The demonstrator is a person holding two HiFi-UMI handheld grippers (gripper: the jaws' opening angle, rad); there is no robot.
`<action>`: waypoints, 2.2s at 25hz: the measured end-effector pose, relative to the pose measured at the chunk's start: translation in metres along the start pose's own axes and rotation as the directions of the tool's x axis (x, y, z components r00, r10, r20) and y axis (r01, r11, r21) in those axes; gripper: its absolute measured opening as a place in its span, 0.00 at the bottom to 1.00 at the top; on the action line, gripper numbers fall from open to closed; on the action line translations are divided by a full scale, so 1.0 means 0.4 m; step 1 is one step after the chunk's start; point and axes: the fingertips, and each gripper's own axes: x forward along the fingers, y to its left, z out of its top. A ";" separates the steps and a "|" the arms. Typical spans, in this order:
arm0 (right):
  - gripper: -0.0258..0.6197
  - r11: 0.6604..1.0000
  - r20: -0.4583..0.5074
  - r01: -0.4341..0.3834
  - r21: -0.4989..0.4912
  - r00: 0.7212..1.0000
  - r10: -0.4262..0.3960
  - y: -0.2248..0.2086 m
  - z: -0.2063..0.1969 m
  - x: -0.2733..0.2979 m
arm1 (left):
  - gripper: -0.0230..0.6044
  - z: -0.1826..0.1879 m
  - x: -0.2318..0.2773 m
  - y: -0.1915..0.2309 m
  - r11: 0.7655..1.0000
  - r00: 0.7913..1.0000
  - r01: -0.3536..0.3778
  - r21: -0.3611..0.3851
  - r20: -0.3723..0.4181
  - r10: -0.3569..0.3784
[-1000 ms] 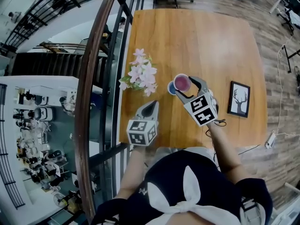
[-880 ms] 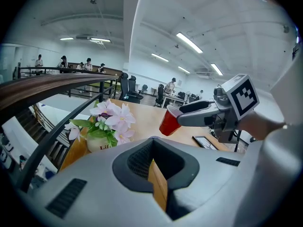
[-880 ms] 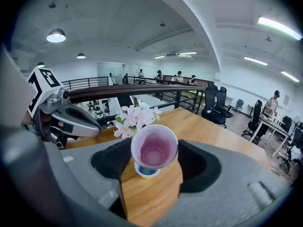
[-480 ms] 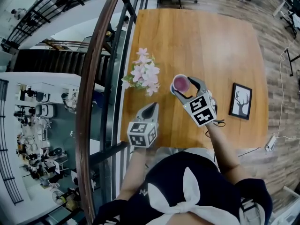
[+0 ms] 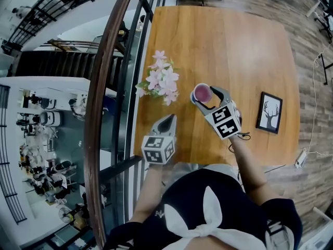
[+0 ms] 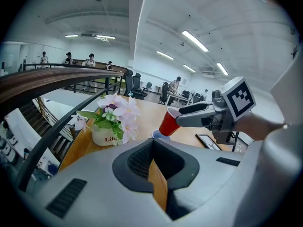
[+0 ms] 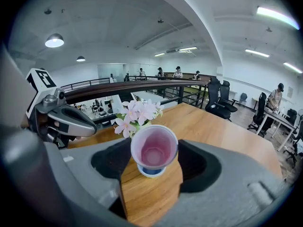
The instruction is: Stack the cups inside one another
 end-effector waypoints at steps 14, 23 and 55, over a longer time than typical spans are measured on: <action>0.52 0.999 -0.054 -0.046 0.027 0.997 0.048 0.000 -0.052 0.075 | 0.06 -0.028 0.033 0.032 1.000 0.999 -0.022 -0.007 -0.043 0.022; 0.52 0.996 -0.071 -0.064 0.057 0.995 0.068 0.006 -0.065 0.090 | 0.06 -0.026 0.043 0.036 1.000 0.998 -0.017 -0.010 -0.056 0.016; 0.04 0.994 0.210 0.084 0.064 0.973 -0.096 -0.007 0.055 -0.127 | 0.06 0.098 0.015 -0.099 0.987 0.993 0.093 0.133 0.060 -0.102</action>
